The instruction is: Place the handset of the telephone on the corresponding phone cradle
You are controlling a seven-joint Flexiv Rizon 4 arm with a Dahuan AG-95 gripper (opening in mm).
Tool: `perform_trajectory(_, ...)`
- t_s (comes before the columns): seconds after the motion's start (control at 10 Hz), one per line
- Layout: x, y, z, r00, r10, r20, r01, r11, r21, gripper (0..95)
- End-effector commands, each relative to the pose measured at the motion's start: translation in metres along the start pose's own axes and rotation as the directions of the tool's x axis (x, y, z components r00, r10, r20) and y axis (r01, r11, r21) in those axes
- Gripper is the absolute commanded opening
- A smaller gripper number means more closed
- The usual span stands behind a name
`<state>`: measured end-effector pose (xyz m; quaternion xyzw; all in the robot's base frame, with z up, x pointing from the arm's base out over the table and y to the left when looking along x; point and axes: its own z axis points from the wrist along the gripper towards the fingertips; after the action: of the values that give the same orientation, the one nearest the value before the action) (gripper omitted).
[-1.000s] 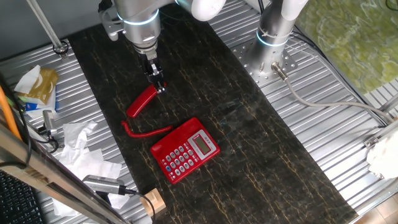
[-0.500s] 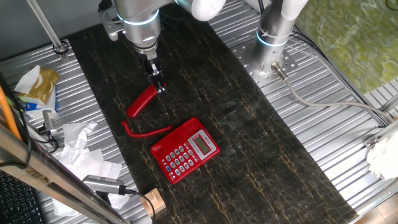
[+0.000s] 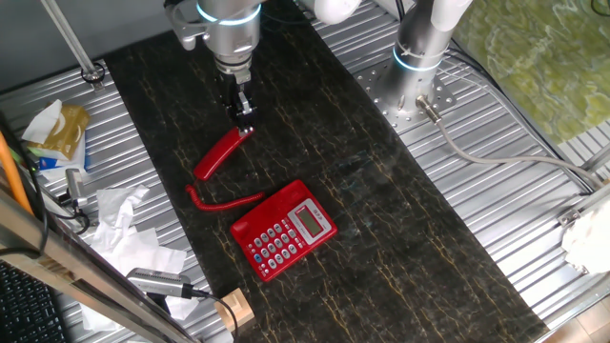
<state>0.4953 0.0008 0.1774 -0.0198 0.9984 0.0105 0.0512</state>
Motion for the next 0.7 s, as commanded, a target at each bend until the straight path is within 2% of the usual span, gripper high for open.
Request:
perform_trajectory(0.1,-0.0035,0.0006,0.0019,1.0,-0.002,-0.007,0.002,1.0,-0.003,0.0)
perform_trajectory(0.7,-0.0035,0.0007,0.0016,1.0,-0.023,-0.009,0.023,1.0,-0.003,0.0)
